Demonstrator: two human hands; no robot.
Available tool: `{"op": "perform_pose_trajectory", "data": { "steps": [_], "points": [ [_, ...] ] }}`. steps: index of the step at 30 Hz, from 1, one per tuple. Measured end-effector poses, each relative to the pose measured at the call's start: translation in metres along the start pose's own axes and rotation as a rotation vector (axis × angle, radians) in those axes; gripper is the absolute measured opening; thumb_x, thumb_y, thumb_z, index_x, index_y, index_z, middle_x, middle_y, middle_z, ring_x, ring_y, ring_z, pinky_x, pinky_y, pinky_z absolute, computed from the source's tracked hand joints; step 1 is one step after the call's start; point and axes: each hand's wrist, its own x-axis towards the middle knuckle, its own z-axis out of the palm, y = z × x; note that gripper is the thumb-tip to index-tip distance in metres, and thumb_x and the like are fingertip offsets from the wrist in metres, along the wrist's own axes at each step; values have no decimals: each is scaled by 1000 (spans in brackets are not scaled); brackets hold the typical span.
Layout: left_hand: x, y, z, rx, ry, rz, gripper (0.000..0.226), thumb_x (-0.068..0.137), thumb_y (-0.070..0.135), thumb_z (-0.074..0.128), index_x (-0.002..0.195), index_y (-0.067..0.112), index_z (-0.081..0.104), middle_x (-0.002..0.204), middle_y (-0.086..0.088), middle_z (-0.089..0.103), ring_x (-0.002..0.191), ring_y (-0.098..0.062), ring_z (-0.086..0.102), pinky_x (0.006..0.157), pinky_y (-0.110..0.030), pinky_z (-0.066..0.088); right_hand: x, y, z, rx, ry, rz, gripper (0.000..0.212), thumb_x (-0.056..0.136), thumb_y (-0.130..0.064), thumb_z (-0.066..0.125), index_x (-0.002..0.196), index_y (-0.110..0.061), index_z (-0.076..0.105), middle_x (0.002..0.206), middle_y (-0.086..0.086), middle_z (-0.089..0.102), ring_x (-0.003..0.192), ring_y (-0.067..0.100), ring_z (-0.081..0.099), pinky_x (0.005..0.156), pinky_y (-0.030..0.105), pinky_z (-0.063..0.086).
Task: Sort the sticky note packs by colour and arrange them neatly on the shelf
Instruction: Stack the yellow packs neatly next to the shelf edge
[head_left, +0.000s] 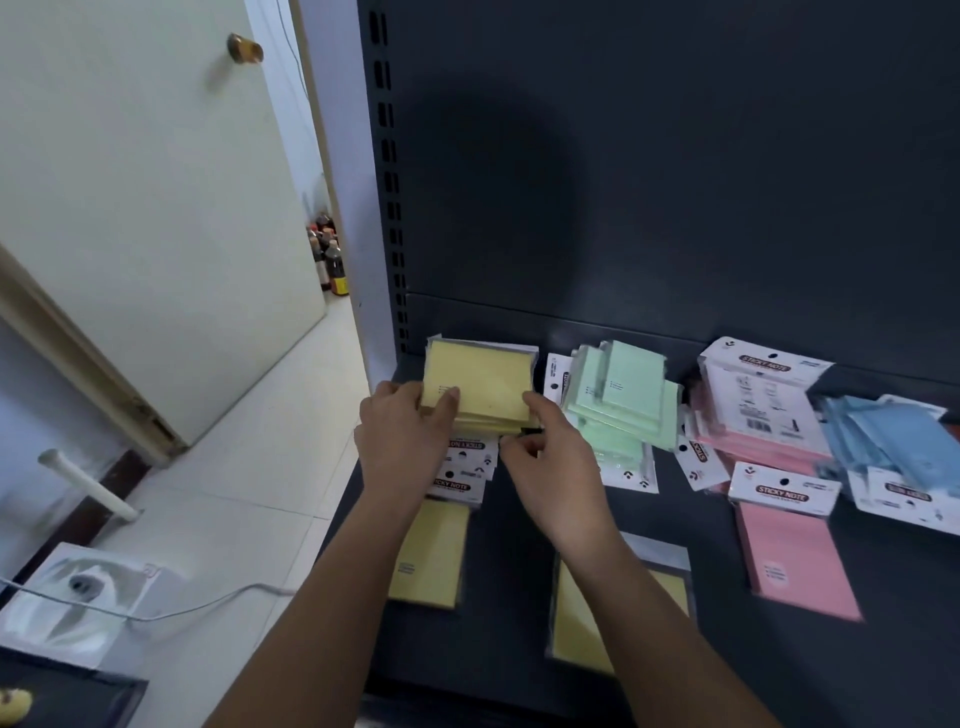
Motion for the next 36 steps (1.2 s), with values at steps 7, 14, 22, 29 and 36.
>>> {"op": "perform_pose_trajectory", "data": {
  "steps": [7, 14, 22, 29, 36],
  "points": [
    [-16, 8, -21, -446, 70, -47, 20, 93, 24, 52, 106, 13, 63, 92, -4, 62, 80, -14, 62, 63, -20, 45, -11, -2, 9, 427, 8, 91, 30, 91, -7, 54, 116, -22, 56, 109, -8, 61, 93, 0, 59, 84, 14, 49],
    [-48, 28, -40, -790, -309, -62, 16, 85, -3, 54, 87, 12, 59, 84, -1, 68, 74, -13, 65, 59, -16, 51, -22, 2, -12, 627, 226, 80, 4, 90, -21, 59, 91, -16, 59, 89, -9, 61, 87, 4, 58, 84, 20, 43],
    [-79, 40, -19, -731, -606, -54, 25, 84, -7, 54, 99, 12, 60, 86, 2, 70, 78, -10, 66, 68, -23, 54, -42, 30, -59, 599, 348, 23, 22, 89, 2, 55, 84, -20, 53, 69, -7, 43, 59, 3, 40, 54, 14, 37],
    [-101, 43, 17, -410, -539, 34, 44, 83, 12, 67, 121, 24, 48, 90, 2, 57, 75, -10, 55, 73, -23, 49, -74, 74, -79, 459, 338, 178, 26, 87, 4, 56, 86, -21, 49, 70, -2, 46, 59, 8, 41, 49, 11, 35],
    [-113, 32, 32, -166, -494, 155, 35, 82, 7, 65, 115, 16, 55, 96, 3, 54, 70, -3, 48, 63, -4, 38, -93, 79, -79, -60, 255, 213, 26, 82, -19, 68, 98, -22, 46, 82, -7, 49, 79, 12, 49, 60, 19, 36]
  ]
}}
